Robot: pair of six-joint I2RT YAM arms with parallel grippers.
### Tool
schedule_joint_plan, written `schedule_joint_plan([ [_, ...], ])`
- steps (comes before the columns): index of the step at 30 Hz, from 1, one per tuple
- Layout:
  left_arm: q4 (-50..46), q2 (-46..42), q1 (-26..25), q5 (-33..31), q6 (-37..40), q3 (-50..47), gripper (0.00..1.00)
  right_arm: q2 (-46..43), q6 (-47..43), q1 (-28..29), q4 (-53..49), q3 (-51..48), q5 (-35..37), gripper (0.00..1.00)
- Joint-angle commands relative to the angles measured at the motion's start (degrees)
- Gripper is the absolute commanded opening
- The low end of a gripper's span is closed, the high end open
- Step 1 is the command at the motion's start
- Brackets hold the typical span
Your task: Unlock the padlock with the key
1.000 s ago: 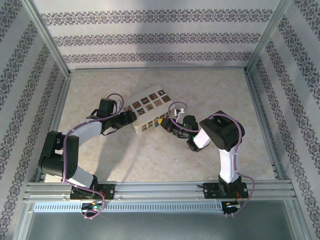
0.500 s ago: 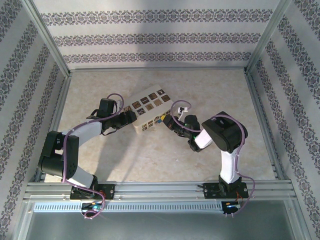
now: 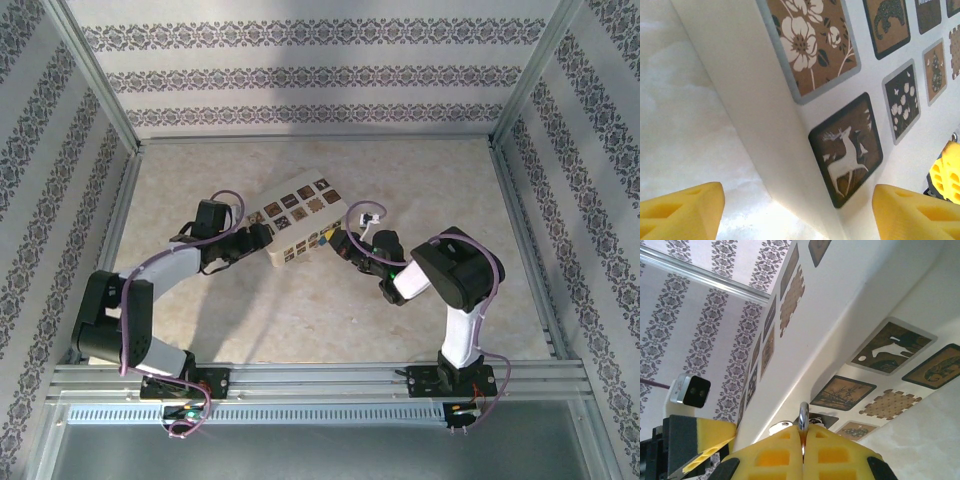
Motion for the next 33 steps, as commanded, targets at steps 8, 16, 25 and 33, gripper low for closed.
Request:
schedule_joint_plan([
  [8, -5.64, -10.36, -0.77, -10.66, 4.06, 1.38, 0.84, -9.92, -7.17, -2.16, -7.09, -4.15, 1.60, 0.00],
  [16, -6.01, -18.91, -0.69, -16.84, 7.09, 0.33, 0.89, -20.59, -13.07, -2.99, -20.23, -3.99, 1.61, 0.00],
  [25, -3.74, -27.27, -0.48, -22.24, 9.39, -2.91, 0.97, -32.31, -21.47, -3.57, -41.08, 0.45, 0.82, 0.00],
  [33, -0.72, -30.07, -0.32, -22.08, 10.78, -4.59, 0.99, -40.67, -30.35, -4.40, -62.73, 6.71, -5.65, 0.00],
])
